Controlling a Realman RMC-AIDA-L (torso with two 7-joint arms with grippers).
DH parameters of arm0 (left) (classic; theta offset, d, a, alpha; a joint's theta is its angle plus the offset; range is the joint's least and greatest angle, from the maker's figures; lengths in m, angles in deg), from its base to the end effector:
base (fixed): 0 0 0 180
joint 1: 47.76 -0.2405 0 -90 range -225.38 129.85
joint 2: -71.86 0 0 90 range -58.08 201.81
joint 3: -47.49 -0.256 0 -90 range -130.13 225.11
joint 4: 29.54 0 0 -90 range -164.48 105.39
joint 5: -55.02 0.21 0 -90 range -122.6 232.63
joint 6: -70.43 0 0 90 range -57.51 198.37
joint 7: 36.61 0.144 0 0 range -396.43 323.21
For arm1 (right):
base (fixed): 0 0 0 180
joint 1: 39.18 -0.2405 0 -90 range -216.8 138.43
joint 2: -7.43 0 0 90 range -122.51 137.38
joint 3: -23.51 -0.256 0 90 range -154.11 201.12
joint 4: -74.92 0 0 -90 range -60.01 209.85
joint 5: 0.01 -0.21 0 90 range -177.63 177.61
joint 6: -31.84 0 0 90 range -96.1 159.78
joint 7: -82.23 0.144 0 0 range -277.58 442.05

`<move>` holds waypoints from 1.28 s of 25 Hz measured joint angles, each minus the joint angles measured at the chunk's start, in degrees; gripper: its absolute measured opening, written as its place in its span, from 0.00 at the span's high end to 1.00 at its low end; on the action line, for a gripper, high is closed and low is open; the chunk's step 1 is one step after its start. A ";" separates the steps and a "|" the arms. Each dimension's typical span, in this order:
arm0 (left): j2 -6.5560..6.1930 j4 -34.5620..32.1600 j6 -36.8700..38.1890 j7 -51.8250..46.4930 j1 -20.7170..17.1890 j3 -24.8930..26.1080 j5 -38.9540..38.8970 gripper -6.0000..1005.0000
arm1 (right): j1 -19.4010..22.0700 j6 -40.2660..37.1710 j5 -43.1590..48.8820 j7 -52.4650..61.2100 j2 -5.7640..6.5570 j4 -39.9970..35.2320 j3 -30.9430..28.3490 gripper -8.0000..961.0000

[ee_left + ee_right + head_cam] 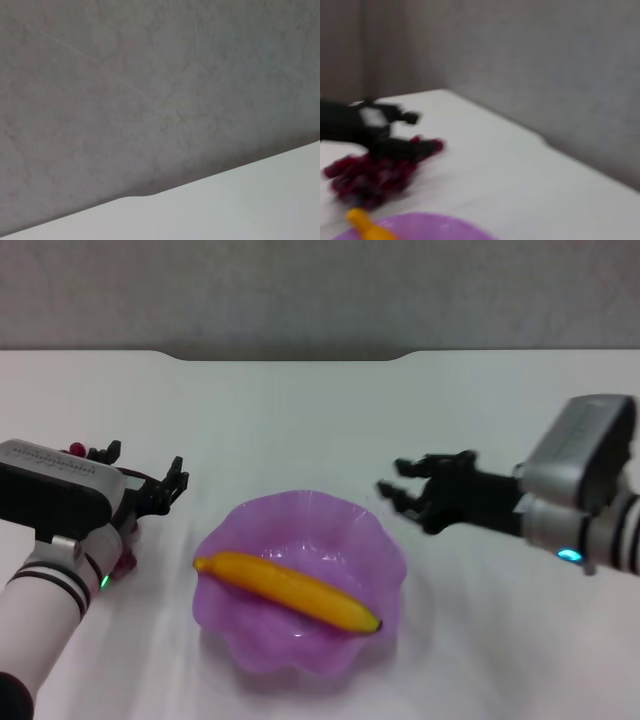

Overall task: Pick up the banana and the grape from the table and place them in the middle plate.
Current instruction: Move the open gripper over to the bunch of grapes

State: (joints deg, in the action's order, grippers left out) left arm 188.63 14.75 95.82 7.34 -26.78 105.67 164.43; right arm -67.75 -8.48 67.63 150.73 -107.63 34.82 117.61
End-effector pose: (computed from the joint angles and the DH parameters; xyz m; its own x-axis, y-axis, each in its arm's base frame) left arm -0.2816 0.3703 -0.0525 0.8410 0.2647 0.4719 0.5229 -0.1739 -0.8345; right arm 0.2337 0.3850 -0.0548 0.9030 -0.1824 -0.3889 -0.3770 -0.7705 -0.5140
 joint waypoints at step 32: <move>0.13 -1.07 0.01 -2.16 0.14 0.62 -0.53 0.17 | 23.70 -30.62 -127.33 -84.91 -0.77 -1.31 26.68 0.99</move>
State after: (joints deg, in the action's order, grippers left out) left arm 188.76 13.68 95.83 5.18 -26.63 106.29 163.91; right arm -44.04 -39.10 -59.70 65.82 -108.40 33.50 144.30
